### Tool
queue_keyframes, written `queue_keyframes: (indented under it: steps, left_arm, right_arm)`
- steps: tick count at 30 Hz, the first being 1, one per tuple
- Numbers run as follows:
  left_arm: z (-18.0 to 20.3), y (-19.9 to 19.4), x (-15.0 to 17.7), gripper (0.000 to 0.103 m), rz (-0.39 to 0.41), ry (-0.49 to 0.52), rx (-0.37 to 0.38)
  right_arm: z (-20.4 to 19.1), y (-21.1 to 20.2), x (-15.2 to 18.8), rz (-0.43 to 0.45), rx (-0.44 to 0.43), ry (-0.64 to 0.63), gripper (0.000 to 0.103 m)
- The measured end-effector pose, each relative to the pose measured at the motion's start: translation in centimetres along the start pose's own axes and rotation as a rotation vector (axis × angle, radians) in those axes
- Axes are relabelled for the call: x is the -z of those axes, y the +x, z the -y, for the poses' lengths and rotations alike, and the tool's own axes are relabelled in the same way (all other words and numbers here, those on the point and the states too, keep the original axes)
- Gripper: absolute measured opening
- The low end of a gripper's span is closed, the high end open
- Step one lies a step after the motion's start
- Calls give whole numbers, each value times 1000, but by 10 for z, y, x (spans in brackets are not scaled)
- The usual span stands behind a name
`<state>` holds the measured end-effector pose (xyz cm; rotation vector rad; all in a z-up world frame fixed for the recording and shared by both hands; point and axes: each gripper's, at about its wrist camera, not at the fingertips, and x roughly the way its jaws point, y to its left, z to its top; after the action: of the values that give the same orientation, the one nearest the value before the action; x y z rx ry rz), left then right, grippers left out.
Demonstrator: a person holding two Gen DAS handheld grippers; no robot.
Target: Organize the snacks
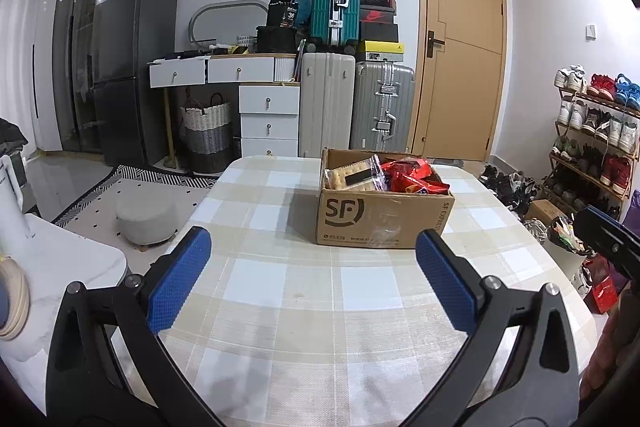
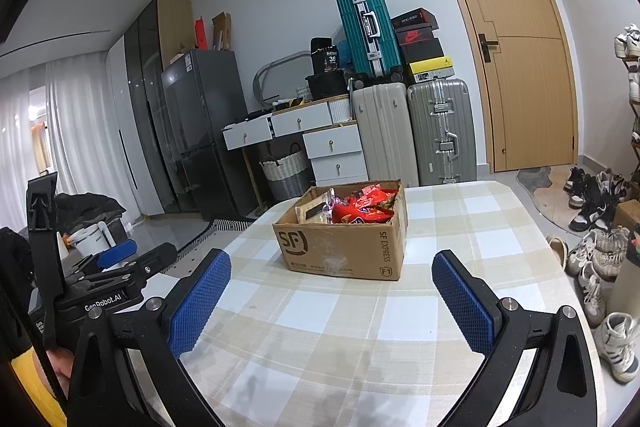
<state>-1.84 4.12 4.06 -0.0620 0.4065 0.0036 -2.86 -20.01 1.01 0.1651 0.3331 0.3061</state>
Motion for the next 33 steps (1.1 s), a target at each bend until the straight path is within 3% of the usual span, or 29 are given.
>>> queue_keyframes:
  steps: [22,33]
  left_arm:
    - [-2,1,0,102,5,2,2]
    - [6,-8,0,102,70,59,-20]
  right_arm:
    - [-3,-2,4,-3,-2,-12,102]
    - [-2,-2,4,-5,0,-9,102]
